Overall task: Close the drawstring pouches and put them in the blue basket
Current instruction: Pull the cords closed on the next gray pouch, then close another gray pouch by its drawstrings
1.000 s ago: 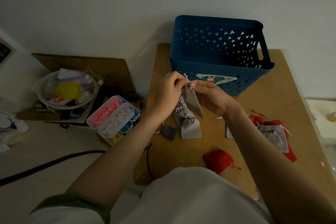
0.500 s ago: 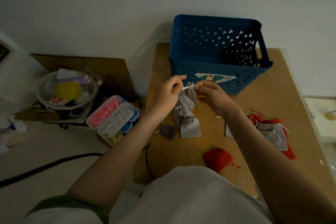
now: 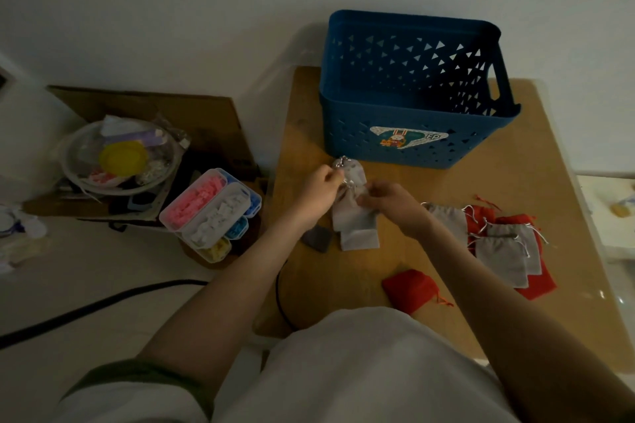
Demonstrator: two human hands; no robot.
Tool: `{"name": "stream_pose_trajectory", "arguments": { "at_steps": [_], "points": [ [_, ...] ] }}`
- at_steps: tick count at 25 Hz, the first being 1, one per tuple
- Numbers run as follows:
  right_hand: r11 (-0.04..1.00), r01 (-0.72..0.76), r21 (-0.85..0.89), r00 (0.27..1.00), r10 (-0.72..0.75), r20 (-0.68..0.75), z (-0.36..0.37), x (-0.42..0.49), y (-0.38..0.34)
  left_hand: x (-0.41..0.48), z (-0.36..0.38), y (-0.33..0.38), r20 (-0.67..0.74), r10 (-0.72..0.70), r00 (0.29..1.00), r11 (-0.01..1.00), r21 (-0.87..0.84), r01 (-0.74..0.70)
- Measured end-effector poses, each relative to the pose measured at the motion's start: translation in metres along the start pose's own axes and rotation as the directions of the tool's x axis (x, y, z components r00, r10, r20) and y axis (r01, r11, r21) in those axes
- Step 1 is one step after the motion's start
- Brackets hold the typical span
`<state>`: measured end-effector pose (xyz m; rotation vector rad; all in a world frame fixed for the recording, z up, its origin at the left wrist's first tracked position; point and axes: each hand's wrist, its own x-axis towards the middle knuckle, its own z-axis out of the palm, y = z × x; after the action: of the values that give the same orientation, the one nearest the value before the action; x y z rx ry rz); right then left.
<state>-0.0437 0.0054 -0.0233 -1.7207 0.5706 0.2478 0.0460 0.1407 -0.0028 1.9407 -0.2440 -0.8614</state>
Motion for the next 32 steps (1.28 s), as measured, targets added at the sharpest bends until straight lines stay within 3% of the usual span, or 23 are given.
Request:
{"name": "stream_pose_trajectory", "arguments": {
  "at_steps": [3, 7, 11, 16, 20, 23, 26, 29, 32],
  "points": [
    [0.994, -0.109, -0.006, 0.991, 0.109, 0.074, -0.001, 0.002, 0.027, 0.001, 0.000, -0.012, 0.039, -0.155, 0.987, 0.981, -0.108, 0.158],
    [0.976, -0.213, -0.050, 0.976, 0.215, 0.022, 0.007, 0.003, 0.065, -0.001, 0.000, -0.028, 0.086, -0.309, 0.947, 0.950, -0.012, 0.311],
    [0.973, -0.220, -0.071, 0.959, 0.202, -0.199, 0.014, 0.008, 0.092, 0.006, 0.007, -0.046, 0.156, -0.329, 0.931, 0.938, -0.058, 0.341],
    [0.955, -0.290, 0.054, 0.913, 0.294, -0.282, 0.024, 0.014, 0.100, 0.021, 0.020, -0.063, 0.240, -0.325, 0.915, 0.931, -0.092, 0.354],
    [0.970, -0.240, 0.039, 0.932, 0.242, -0.269, 0.027, 0.020, 0.092, 0.028, 0.026, -0.062, 0.232, -0.280, 0.932, 0.952, -0.057, 0.300],
    [0.975, -0.214, 0.054, 0.942, 0.221, -0.251, 0.014, 0.019, 0.093, 0.033, 0.029, -0.060, -0.016, -0.214, 0.977, 0.968, 0.129, 0.214],
    [0.964, -0.248, -0.092, 0.893, 0.191, -0.407, -0.016, 0.010, 0.099, 0.035, 0.041, -0.049, -0.147, -0.047, 0.988, 0.977, 0.198, 0.076],
    [0.820, -0.400, -0.410, 0.819, 0.119, -0.561, -0.050, 0.001, 0.110, 0.036, 0.058, -0.031, -0.139, 0.098, 0.985, 0.948, 0.315, -0.050],
    [0.621, -0.634, -0.460, 0.723, 0.265, -0.638, -0.070, -0.004, 0.123, 0.040, 0.076, -0.021, -0.054, 0.133, 0.990, 0.933, 0.344, -0.107]
  ]
}}
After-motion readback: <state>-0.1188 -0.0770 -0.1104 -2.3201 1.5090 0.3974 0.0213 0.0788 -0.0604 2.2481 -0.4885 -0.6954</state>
